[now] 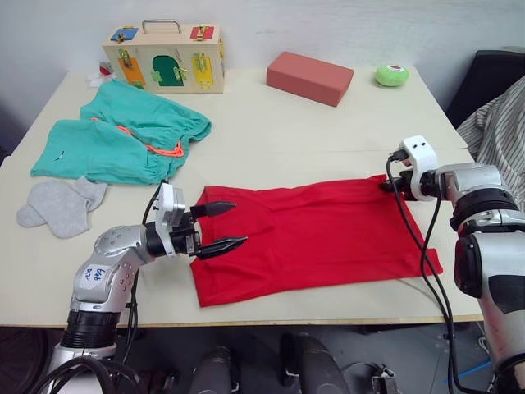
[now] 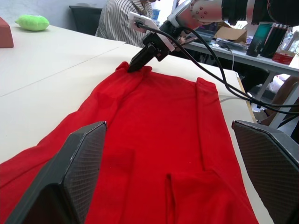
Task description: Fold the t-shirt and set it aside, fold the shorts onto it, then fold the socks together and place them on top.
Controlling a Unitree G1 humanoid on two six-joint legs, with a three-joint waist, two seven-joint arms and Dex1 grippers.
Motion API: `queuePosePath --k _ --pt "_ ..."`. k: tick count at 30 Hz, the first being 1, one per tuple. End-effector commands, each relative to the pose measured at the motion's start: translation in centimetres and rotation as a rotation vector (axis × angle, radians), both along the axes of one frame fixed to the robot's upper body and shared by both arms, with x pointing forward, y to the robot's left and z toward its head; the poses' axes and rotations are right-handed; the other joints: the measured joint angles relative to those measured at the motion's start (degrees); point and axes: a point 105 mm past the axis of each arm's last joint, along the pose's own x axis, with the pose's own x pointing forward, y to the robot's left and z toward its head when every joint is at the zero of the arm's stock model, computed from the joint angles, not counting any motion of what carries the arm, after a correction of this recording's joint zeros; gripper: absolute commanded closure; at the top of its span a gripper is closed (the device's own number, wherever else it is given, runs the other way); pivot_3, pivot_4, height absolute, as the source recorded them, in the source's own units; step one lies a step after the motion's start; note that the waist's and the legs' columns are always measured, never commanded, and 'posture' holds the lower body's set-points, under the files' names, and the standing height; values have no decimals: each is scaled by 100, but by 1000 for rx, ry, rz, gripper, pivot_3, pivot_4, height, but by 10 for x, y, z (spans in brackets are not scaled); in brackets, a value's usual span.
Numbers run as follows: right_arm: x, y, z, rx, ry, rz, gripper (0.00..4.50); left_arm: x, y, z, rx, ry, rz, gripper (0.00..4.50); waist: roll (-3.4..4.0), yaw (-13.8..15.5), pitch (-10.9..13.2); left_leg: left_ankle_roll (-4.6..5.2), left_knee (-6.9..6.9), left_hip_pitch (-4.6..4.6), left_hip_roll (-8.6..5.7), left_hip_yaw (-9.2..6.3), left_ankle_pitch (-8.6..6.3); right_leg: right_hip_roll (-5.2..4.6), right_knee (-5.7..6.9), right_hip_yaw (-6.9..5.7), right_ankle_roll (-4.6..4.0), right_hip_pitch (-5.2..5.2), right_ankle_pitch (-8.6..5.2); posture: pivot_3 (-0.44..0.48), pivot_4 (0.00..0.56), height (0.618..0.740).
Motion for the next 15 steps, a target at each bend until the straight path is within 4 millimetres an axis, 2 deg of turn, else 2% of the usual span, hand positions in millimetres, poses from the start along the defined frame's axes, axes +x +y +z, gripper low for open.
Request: queuePosePath --k 1,7,10,15 --pt "3 -5 4 -89 -37 11 4482 -3 4 12 -6 -60 11 0 0 0 0 0 0 0 0 0 0 0 0 0 0 -1 0 0 150 740" --pt "14 14 12 -117 -105 65 4482 4 9 13 -4 -90 54 0 0 -26 0 -1 0 -2 1 0 0 1 0 0 0 -3 0 0 150 740" --pt "23 42 16 -88 -152 122 4482 8 9 14 -20 -106 87 0 0 -98 0 -1 0 -1 2 0 0 2 1 0 0 -3 0 0 150 740" --pt "28 70 8 -99 -175 198 4482 11 8 13 -27 -112 100 0 0 -154 0 -5 -3 4 8 3 1 8 6 3 0 -3 0 0 150 740"
